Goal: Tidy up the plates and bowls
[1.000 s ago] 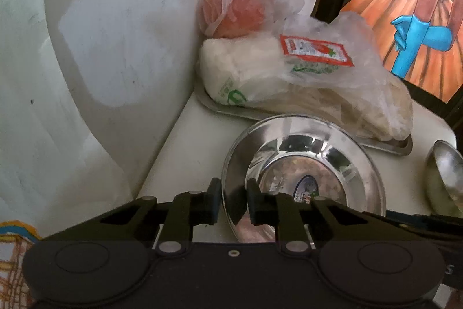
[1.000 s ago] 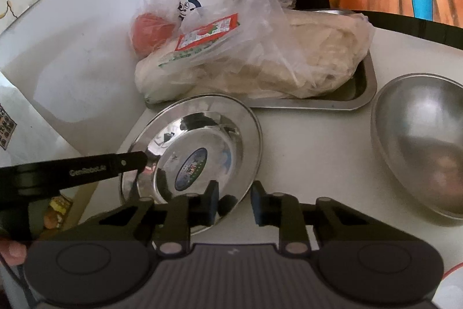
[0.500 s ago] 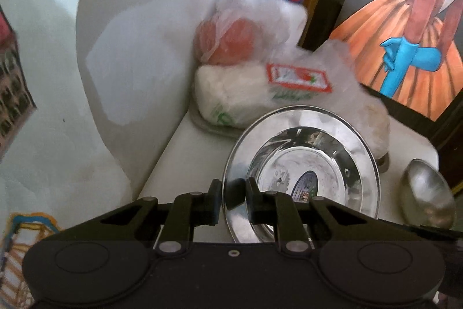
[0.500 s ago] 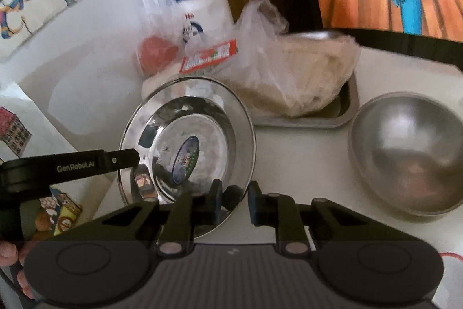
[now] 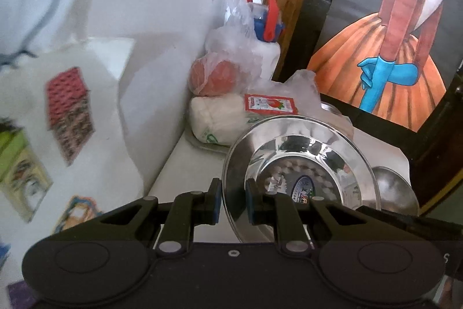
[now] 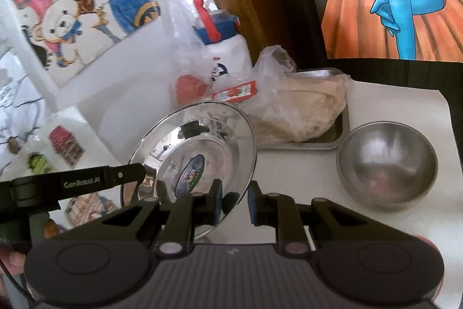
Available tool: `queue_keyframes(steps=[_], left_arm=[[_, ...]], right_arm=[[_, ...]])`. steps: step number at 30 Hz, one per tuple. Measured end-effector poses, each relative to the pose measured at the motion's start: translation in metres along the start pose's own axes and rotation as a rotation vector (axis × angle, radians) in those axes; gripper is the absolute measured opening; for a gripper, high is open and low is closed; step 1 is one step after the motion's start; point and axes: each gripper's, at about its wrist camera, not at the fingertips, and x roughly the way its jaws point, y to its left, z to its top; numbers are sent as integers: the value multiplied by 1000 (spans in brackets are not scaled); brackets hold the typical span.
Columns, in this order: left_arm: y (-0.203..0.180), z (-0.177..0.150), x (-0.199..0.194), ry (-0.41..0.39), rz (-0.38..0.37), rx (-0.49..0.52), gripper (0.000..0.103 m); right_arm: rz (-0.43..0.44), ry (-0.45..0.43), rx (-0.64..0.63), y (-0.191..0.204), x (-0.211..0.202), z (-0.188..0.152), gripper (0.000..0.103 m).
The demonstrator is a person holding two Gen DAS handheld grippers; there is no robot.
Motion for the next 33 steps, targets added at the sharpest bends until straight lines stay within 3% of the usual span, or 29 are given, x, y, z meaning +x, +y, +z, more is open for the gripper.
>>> queue_keyframes(steps=[16,33], left_arm=[[30,-62,-66,13,9,-1,19],[59,-107,-42,91,63,-2,21]], right_arm=[[25,44,-22,36,-36,-55,21],[16,140,-54,53,-4,-98,22]])
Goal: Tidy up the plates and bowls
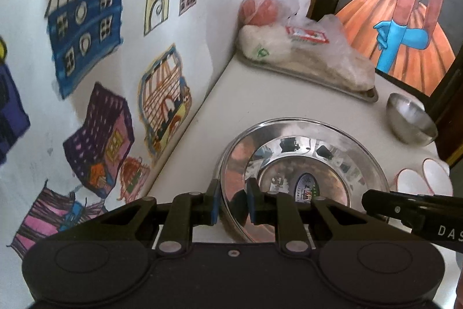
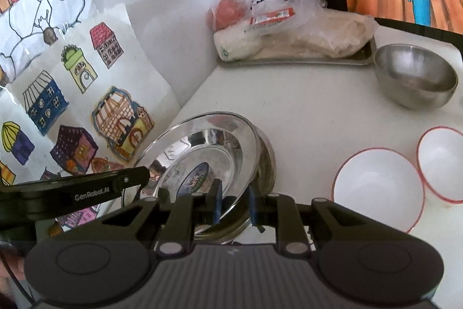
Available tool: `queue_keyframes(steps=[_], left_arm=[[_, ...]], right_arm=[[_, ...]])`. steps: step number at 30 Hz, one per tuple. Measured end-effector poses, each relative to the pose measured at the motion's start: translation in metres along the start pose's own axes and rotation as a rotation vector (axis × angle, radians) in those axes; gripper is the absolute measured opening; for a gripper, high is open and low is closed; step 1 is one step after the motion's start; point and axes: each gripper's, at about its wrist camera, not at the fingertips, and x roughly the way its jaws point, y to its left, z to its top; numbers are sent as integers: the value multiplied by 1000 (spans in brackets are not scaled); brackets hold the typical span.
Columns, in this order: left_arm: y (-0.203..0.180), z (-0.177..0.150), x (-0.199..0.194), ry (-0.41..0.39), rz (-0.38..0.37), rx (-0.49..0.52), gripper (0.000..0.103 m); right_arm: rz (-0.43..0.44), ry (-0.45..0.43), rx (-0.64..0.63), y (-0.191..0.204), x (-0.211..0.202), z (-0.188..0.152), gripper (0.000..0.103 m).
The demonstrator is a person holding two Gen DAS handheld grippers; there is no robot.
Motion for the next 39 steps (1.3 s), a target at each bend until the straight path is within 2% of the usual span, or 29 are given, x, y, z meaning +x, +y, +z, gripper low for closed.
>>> queue_keyframes(steps=[27,39], left_arm=[[-5,-9,13,-3,61,71,23],[-6,-9,17,-8,75,82,24]], right_arm=[[-8,30,-13,2,15,-3,23],[-56,19,-124,15,18,-4,29]])
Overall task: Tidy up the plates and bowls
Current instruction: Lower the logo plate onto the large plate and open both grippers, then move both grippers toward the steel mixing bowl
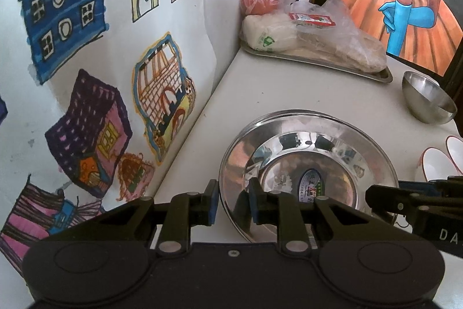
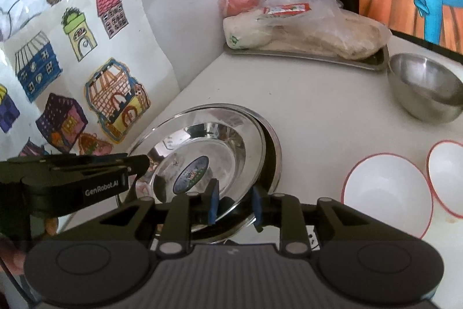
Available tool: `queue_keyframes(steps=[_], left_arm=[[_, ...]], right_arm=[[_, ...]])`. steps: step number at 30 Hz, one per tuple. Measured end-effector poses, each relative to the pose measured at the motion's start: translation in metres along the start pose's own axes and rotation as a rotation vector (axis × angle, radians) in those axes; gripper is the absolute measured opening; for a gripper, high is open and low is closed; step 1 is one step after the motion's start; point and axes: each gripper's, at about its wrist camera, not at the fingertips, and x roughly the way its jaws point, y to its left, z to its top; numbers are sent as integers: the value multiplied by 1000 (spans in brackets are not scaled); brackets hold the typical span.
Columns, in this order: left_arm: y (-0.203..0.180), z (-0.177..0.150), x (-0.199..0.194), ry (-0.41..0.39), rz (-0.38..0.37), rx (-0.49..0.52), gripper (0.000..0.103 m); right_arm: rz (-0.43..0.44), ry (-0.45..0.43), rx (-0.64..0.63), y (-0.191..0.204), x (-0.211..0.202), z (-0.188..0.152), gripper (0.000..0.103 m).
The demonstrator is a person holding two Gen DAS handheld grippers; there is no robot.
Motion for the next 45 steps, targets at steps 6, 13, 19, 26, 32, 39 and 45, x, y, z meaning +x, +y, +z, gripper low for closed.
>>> queue_keyframes(steps=[6,13,19,26,32,39,45], left_arm=[[5,1,2,11,-23,-25,24],[5,2,0,14,-27,-32,24],[5,3,-4,3,-24,-32,24],[8,3,-20,-32,-35,-47,27],[3,0,-46,-92,-41,-34,66],[-13,-3,-77,-186,-77,17,95],[-36,-11,-93,-224,-132,78,102]], right_arm=[[0,-1,-27,1,1,0,33],[-11,-8,-44,2,-2,0,50],[-26,-29,-47,0,-10,2,55],[-7,-78,-7,-9,-27,-1,70],[18,-146,23,-21,-59,-10,90],[9,-206,44,-45,-106,-31,103],[-51,-233,48,-72,-148,-58,103]])
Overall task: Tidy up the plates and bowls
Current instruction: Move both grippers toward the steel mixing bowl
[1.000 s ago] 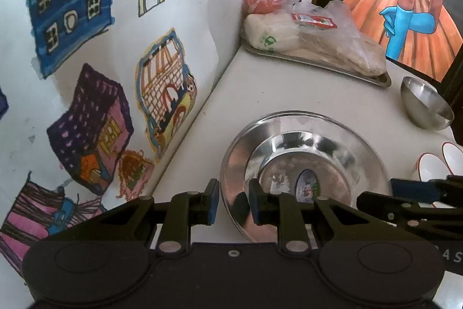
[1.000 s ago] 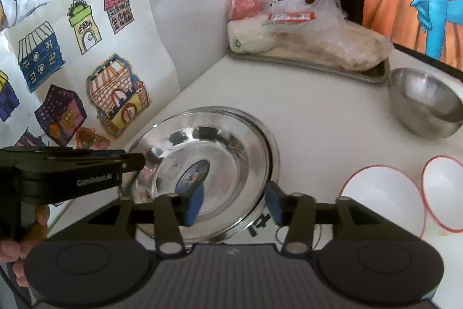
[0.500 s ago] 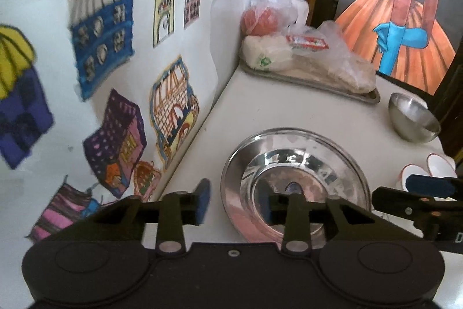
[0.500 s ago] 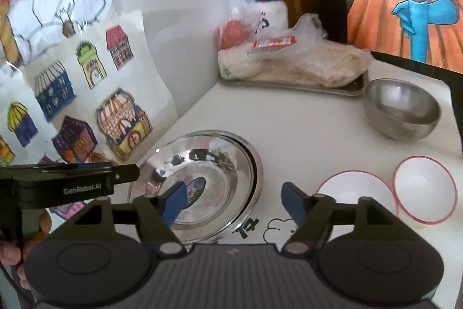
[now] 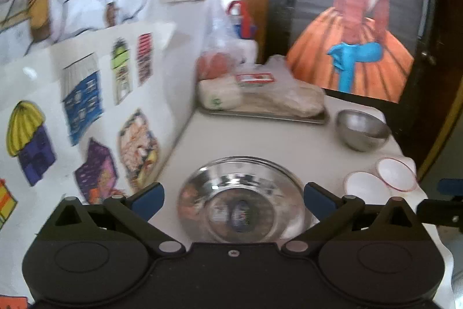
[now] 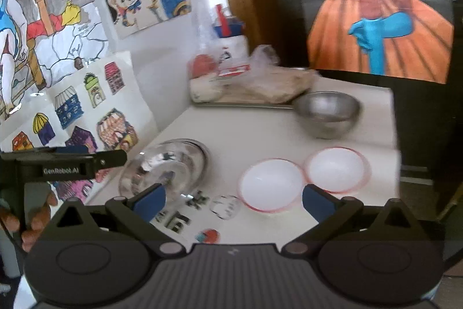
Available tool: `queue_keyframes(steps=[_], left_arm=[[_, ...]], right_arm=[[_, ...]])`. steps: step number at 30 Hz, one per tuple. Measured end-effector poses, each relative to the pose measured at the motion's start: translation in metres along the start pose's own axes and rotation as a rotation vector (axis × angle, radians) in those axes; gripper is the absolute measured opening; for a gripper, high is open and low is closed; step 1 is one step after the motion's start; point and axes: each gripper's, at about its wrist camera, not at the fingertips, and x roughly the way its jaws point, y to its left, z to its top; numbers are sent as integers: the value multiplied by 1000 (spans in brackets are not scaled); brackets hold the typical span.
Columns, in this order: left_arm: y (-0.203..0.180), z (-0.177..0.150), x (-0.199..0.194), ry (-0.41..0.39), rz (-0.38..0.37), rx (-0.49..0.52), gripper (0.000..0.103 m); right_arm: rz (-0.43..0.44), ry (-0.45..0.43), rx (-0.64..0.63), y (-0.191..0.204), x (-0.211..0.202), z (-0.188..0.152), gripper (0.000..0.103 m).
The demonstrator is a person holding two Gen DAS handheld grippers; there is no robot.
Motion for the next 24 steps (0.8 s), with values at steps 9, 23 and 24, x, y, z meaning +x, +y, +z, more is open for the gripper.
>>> queue_keyframes(steps=[9,23,24], left_arm=[[-48,4,13,25,-112,55,102],[-112,31,82,69,-169,86,102],[-114,34,90,74,-170,85,102]], right_arm=[[-97,-55,19,-40,-41,-17,103],[-197,-140,-9,-99,-14,-6,103],[-199,-141,-13,-102,-8,-4,103]])
